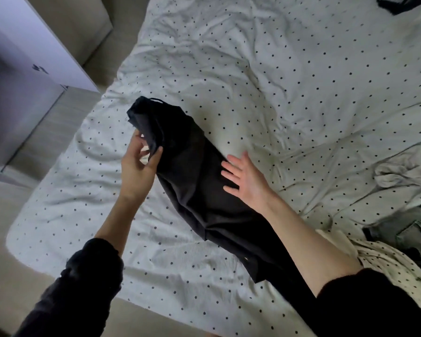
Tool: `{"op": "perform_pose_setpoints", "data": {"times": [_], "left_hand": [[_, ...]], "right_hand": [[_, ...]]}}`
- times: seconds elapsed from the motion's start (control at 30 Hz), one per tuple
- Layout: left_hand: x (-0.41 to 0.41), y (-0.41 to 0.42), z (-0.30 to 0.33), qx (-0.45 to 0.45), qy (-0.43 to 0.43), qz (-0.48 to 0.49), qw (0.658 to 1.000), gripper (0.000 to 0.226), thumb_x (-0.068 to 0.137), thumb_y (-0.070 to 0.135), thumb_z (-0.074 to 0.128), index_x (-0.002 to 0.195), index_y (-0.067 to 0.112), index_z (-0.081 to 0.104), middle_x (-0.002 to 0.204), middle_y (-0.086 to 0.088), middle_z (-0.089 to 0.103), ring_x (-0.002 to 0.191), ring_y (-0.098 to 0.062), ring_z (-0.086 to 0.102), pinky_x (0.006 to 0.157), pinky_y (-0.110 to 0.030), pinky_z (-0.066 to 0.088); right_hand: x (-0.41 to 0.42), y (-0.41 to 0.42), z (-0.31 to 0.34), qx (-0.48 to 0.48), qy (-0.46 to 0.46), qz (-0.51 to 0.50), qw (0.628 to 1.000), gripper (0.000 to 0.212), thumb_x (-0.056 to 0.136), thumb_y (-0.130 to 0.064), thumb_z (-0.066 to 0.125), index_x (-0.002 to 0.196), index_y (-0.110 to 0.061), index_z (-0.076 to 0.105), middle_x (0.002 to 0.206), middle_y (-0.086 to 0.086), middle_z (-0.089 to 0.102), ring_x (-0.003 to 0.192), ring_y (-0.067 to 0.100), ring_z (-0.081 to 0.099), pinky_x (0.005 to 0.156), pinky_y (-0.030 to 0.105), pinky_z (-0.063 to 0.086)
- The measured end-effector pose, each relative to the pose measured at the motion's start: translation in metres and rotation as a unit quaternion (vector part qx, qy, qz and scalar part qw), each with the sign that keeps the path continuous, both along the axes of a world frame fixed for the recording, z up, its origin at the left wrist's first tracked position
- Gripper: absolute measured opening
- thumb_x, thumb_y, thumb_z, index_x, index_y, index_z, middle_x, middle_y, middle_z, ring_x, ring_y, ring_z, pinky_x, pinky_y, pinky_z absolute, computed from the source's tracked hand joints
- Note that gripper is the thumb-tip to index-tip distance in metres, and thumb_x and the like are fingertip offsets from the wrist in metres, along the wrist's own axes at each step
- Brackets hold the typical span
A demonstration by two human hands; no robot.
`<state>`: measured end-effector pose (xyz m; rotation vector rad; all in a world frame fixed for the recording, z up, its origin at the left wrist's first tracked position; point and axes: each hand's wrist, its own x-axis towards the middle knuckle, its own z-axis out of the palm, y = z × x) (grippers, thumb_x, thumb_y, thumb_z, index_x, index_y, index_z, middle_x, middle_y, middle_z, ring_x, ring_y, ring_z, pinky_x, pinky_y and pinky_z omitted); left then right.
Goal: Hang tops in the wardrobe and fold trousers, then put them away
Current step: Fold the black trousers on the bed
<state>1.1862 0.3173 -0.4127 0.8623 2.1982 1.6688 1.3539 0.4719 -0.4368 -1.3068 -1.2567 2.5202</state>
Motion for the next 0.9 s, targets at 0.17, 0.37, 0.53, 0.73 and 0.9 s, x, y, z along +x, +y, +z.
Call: {"op": "perform_pose_setpoints", "data": {"times": [0.17, 0.37, 0.53, 0.73, 0.9], "left_hand": [[0.073, 0.009, 0.01, -0.124, 0.322, -0.259, 0.902, 0.02, 0.066, -0.004, 0.055, 0.084, 0.003, 0.057, 0.144, -0.012, 0.043, 0.115, -0.022, 0.056, 0.086, -0.026, 0.042], [0.133, 0.007, -0.036, -0.324, 0.388, -0.339, 0.793, 0.029, 0.062, -0.007, 0.073, 0.084, 0.01, 0.066, 0.131, -0.002, 0.058, 0.123, -0.028, 0.053, 0.097, -0.038, 0.043], [0.14, -0.003, -0.073, -0.482, 0.36, -0.368, 0.709, 0.042, 0.091, 0.017, 0.05, 0.132, 0.026, 0.048, 0.159, 0.003, 0.009, 0.147, -0.017, 0.005, 0.116, -0.033, 0.008], [0.117, 0.004, -0.056, -0.311, 0.405, -0.232, 0.828, 0.025, 0.064, 0.0, 0.061, 0.083, 0.01, 0.073, 0.086, -0.006, 0.071, 0.087, -0.025, 0.068, 0.104, -0.043, 0.033], [0.065, 0.019, -0.066, -0.424, 0.106, -0.103, 0.894, 0.055, 0.086, 0.03, 0.066, 0.133, 0.01, 0.046, 0.124, -0.013, 0.054, 0.115, -0.032, 0.052, 0.096, -0.046, 0.041]], "right_hand": [[0.096, 0.021, 0.004, -0.162, 0.085, -0.174, 0.968, 0.067, 0.089, -0.068, 0.032, 0.133, -0.019, 0.047, 0.133, 0.01, 0.056, 0.112, 0.032, 0.06, 0.086, 0.055, 0.049], [0.133, -0.003, -0.021, -0.17, -0.026, -0.142, 0.975, 0.074, 0.088, -0.062, 0.044, 0.147, -0.019, 0.028, 0.146, 0.013, 0.038, 0.129, 0.038, 0.042, 0.09, 0.055, 0.044], [0.123, -0.035, -0.037, -0.042, -0.087, -0.086, 0.992, 0.058, 0.098, -0.045, 0.04, 0.149, -0.022, 0.023, 0.155, 0.003, 0.024, 0.139, 0.024, 0.03, 0.107, 0.046, 0.034], [0.11, -0.084, -0.061, 0.486, -0.126, 0.178, 0.846, 0.053, 0.1, -0.011, 0.035, 0.15, -0.013, 0.016, 0.159, 0.008, -0.006, 0.146, 0.024, -0.008, 0.113, 0.02, 0.007], [0.094, -0.089, -0.079, 0.456, -0.18, 0.233, 0.84, 0.055, 0.101, -0.019, 0.037, 0.151, -0.014, 0.014, 0.158, 0.007, -0.015, 0.144, 0.025, -0.018, 0.115, 0.025, 0.009]]}}
